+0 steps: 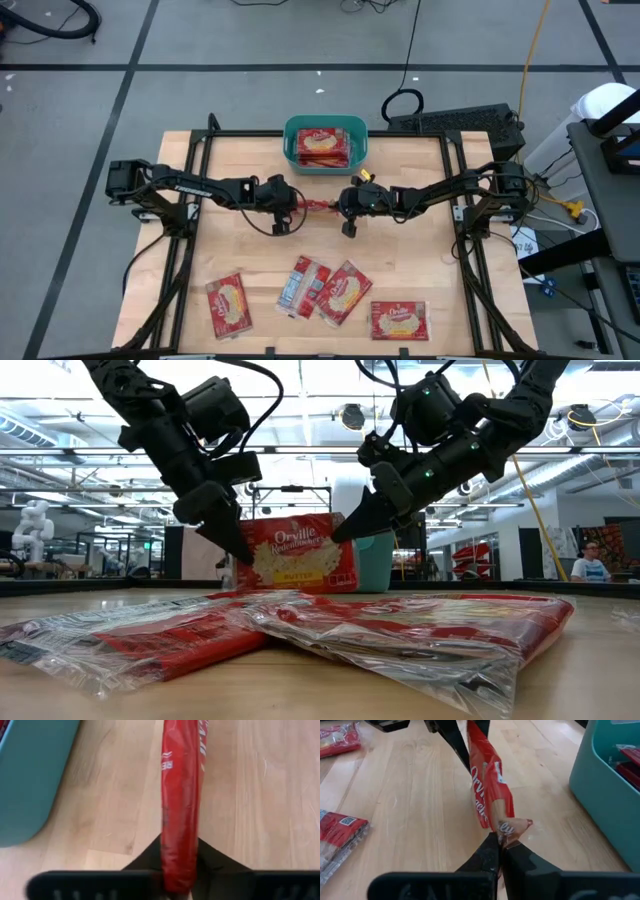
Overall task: Sort popcorn bags into baskets
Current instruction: Put the red popcorn bag into the green bin
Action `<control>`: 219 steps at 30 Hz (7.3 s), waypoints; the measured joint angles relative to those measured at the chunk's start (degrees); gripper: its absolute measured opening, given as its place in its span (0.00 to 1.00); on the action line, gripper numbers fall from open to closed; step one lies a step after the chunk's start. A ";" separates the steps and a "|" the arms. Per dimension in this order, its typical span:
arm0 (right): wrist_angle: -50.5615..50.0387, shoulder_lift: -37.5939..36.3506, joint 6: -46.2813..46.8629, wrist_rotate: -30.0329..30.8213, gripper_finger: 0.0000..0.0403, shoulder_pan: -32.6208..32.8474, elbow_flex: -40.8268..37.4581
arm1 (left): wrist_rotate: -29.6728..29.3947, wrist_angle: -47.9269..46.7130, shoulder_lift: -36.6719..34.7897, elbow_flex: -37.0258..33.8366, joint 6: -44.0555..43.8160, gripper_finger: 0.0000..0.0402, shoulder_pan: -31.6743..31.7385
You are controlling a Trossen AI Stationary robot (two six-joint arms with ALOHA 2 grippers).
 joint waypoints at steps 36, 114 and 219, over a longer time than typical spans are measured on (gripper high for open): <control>6.71 -23.39 8.53 4.20 0.32 2.16 -20.49 | 7.77 -7.35 -15.02 15.77 25.61 0.06 18.81; 9.73 -23.39 7.98 5.95 0.32 4.54 -21.59 | 17.90 8.71 13.05 23.85 18.15 0.43 38.04; 25.69 -4.83 17.76 26.97 0.32 24.96 -13.99 | -15.49 20.96 5.12 -4.26 4.25 0.01 -35.24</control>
